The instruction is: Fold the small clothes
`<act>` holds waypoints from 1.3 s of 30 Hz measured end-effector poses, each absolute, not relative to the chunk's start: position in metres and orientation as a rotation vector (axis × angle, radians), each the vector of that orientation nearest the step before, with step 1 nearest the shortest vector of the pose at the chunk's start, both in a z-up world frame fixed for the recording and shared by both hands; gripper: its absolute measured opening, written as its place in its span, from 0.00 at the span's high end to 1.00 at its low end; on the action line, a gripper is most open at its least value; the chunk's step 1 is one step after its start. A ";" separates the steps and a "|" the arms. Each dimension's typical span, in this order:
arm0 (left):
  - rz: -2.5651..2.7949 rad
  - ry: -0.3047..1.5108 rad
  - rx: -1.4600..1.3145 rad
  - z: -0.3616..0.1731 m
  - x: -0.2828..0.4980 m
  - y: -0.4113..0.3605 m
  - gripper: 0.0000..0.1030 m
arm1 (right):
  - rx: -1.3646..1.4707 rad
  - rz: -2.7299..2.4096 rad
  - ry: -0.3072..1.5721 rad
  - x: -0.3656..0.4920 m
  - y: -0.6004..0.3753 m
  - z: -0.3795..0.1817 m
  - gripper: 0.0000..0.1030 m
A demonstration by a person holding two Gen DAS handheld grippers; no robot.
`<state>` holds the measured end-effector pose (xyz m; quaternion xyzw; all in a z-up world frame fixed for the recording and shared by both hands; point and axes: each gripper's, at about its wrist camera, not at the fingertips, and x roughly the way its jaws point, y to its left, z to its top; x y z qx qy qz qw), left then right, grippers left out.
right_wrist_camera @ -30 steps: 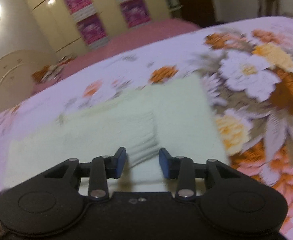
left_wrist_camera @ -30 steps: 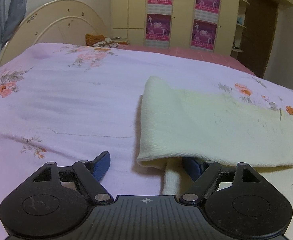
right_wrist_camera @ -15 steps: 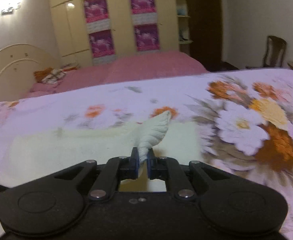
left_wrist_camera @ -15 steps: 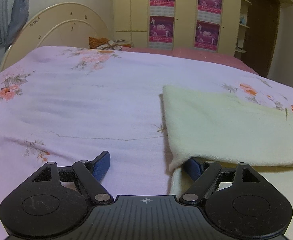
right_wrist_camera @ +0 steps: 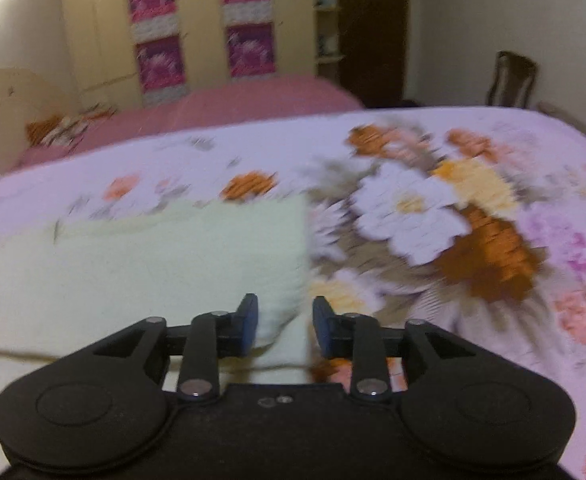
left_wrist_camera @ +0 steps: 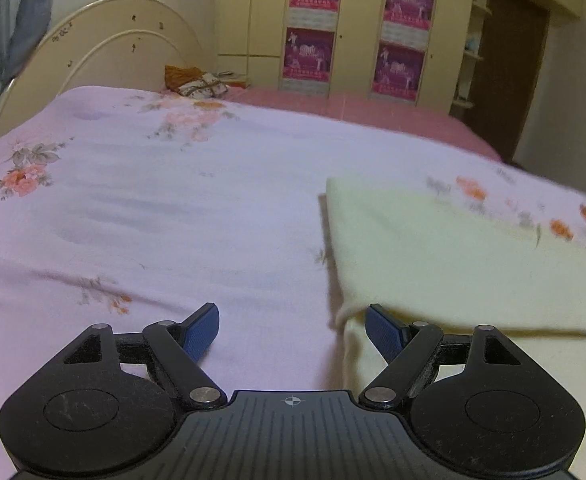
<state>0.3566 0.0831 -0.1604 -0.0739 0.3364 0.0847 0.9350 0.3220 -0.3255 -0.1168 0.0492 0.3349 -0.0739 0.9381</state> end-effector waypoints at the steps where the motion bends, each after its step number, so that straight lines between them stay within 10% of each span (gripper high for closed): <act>1: 0.170 0.677 -0.164 -0.156 0.359 0.083 0.23 | 0.105 -0.146 0.683 0.324 -0.327 -0.116 0.69; 19: 0.117 0.758 -0.224 -0.188 0.493 0.059 0.23 | -0.005 -0.071 0.766 0.365 -0.309 -0.141 0.70; 39: -0.059 0.732 -0.092 -0.160 0.384 -0.011 0.23 | 0.082 0.087 0.773 0.329 -0.270 -0.122 0.66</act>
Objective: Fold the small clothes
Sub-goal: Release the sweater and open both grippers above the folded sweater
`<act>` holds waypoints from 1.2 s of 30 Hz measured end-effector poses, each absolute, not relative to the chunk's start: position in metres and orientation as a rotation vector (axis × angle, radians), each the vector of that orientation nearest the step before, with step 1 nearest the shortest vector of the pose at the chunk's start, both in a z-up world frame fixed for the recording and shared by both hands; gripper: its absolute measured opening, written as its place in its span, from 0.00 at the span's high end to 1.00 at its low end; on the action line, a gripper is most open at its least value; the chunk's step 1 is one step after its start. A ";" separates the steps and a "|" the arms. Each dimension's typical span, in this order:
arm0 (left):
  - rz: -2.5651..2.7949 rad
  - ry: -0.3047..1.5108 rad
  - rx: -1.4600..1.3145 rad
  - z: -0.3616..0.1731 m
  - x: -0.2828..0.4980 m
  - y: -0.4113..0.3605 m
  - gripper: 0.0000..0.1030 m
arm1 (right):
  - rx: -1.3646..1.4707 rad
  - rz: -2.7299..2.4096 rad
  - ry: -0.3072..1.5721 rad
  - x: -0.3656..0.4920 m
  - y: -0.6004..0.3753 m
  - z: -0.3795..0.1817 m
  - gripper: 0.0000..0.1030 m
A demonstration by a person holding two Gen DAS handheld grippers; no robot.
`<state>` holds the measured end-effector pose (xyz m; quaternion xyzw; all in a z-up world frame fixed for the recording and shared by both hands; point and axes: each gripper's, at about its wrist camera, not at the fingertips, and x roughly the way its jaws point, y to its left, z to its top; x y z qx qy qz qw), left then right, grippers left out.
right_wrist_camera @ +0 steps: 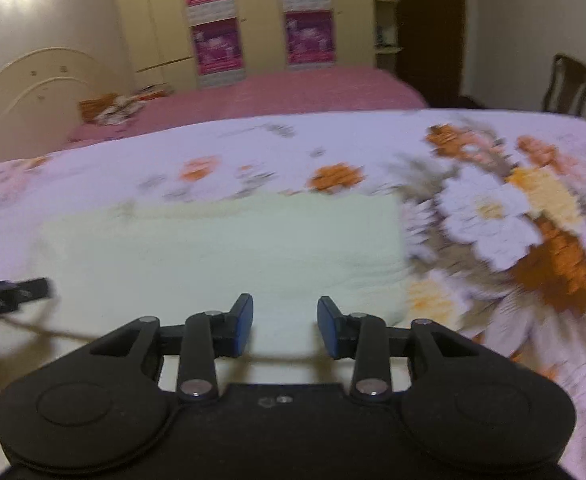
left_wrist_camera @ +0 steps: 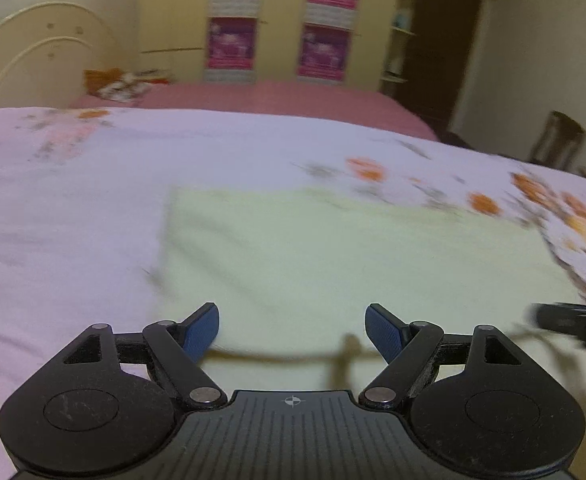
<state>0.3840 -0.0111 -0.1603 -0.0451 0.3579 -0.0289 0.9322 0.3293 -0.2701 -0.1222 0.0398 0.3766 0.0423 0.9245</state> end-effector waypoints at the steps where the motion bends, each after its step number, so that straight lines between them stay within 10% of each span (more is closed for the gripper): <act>1: -0.071 0.739 -0.082 -0.163 0.378 -0.017 0.23 | 0.071 0.103 0.780 0.326 -0.263 -0.124 0.66; 36: 0.010 0.820 0.045 -0.173 0.283 -0.034 0.18 | -0.105 0.238 0.818 0.221 -0.256 -0.145 0.59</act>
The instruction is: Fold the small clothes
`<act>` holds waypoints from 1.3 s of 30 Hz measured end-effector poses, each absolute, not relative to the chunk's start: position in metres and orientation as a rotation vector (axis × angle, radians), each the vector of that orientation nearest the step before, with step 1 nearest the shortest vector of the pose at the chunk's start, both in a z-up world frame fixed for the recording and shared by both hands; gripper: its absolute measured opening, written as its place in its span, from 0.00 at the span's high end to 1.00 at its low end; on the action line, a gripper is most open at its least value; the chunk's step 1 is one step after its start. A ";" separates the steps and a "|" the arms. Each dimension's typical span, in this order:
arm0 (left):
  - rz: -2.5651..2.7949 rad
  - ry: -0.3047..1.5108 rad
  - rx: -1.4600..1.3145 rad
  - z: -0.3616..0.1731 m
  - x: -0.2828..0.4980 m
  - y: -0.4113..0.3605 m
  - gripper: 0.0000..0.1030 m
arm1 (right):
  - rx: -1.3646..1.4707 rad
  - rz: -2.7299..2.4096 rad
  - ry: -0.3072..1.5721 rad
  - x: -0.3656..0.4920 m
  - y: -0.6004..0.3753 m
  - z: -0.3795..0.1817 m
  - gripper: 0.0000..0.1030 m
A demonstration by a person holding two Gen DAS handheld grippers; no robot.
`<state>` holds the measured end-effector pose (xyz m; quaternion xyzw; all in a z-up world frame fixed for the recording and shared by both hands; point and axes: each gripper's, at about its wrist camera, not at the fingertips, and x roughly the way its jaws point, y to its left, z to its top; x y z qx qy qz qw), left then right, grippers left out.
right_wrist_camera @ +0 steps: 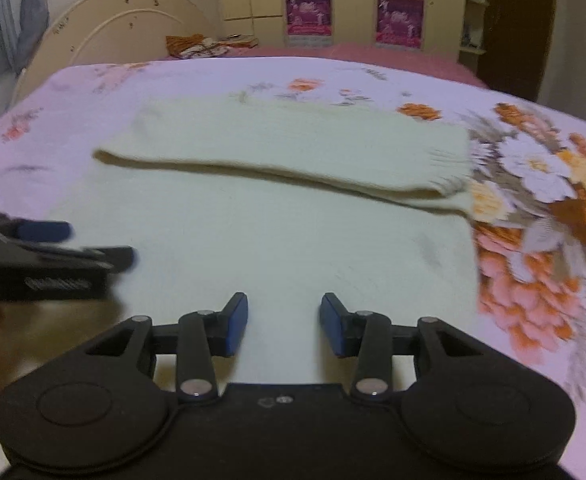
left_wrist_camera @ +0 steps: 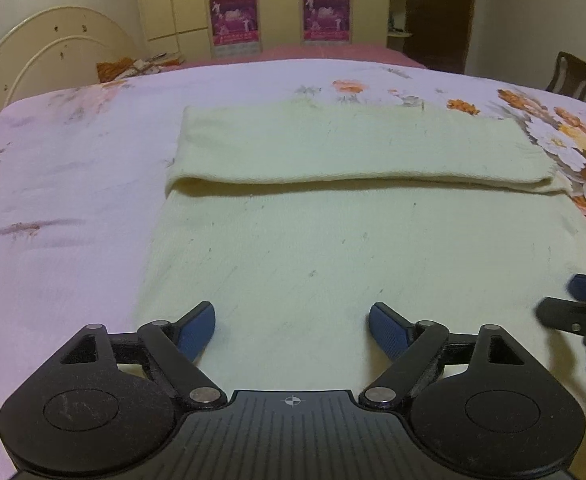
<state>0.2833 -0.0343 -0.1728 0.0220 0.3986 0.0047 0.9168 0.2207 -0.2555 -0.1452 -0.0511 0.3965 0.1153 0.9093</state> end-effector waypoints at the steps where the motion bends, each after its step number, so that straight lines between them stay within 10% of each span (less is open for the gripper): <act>1: 0.002 0.815 0.048 -0.173 0.281 -0.033 0.18 | -0.103 0.214 0.814 0.217 -0.260 -0.146 0.58; 31: -0.120 0.801 0.088 -0.164 0.162 -0.025 0.18 | -0.045 0.076 0.820 0.088 -0.246 -0.147 0.47; 39: -0.066 0.762 0.082 -0.171 0.158 -0.023 0.00 | -0.080 0.050 0.764 0.076 -0.238 -0.154 0.34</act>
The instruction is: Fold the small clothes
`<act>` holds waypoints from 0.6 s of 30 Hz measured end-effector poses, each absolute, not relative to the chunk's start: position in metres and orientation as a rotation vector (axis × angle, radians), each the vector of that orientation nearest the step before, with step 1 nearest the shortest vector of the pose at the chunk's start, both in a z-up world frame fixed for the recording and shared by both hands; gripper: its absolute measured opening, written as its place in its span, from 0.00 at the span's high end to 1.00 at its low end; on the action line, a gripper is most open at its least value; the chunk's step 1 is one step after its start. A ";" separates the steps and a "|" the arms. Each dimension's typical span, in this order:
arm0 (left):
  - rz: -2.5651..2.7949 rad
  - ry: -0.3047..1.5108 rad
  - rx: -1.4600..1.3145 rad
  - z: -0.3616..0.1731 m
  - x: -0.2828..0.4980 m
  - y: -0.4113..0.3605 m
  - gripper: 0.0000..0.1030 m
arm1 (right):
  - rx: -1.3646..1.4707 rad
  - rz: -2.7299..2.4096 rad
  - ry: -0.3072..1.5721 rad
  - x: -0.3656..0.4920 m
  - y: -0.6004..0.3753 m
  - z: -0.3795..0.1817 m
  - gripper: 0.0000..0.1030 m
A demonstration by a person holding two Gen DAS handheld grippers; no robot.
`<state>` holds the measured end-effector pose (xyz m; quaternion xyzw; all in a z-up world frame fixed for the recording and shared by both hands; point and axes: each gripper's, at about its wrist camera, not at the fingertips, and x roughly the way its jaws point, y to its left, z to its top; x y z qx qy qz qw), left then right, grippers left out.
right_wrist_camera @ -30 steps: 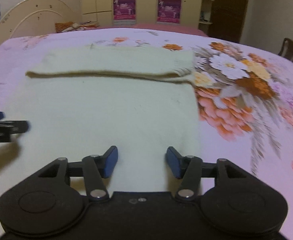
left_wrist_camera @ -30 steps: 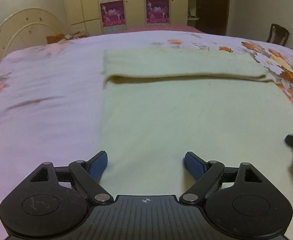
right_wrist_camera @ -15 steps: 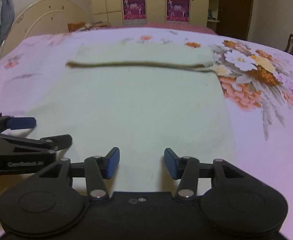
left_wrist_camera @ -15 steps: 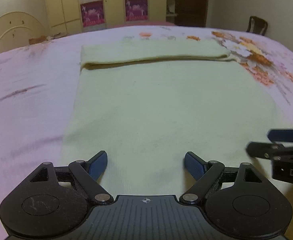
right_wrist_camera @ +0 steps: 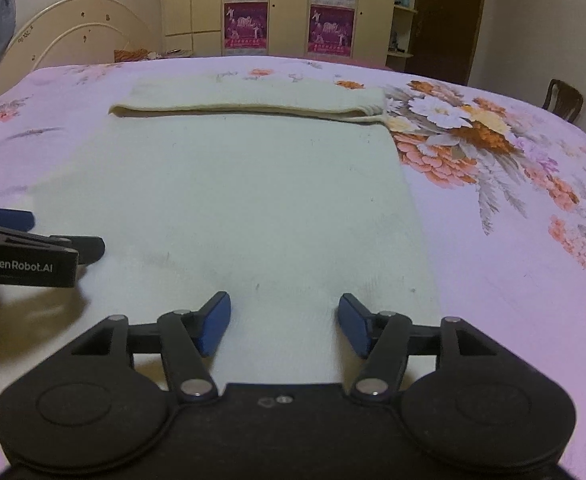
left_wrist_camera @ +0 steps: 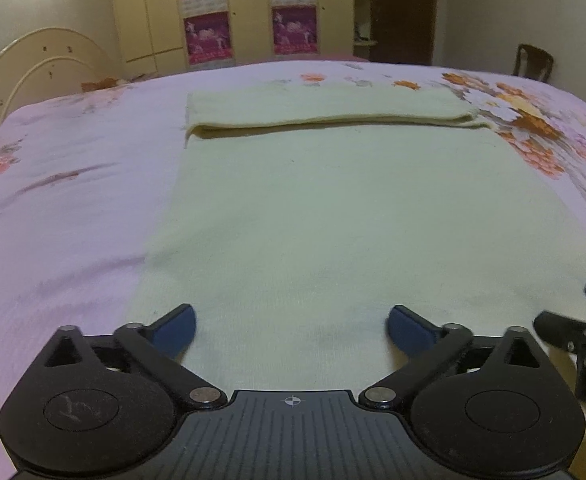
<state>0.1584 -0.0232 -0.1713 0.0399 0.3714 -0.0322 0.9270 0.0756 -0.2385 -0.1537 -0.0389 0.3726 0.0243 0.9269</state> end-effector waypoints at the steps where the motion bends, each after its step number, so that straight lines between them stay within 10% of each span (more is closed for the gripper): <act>1: -0.067 0.747 0.080 -0.173 0.156 -0.023 0.00 | -0.080 0.047 0.757 0.075 -0.237 -0.155 0.31; 8: -0.062 0.726 0.066 -0.173 0.150 -0.019 0.00 | -0.034 0.043 0.722 0.068 -0.241 -0.162 0.02; 18: -0.103 0.835 0.030 -0.167 0.152 -0.011 0.00 | -0.018 0.048 0.729 0.060 -0.238 -0.161 0.01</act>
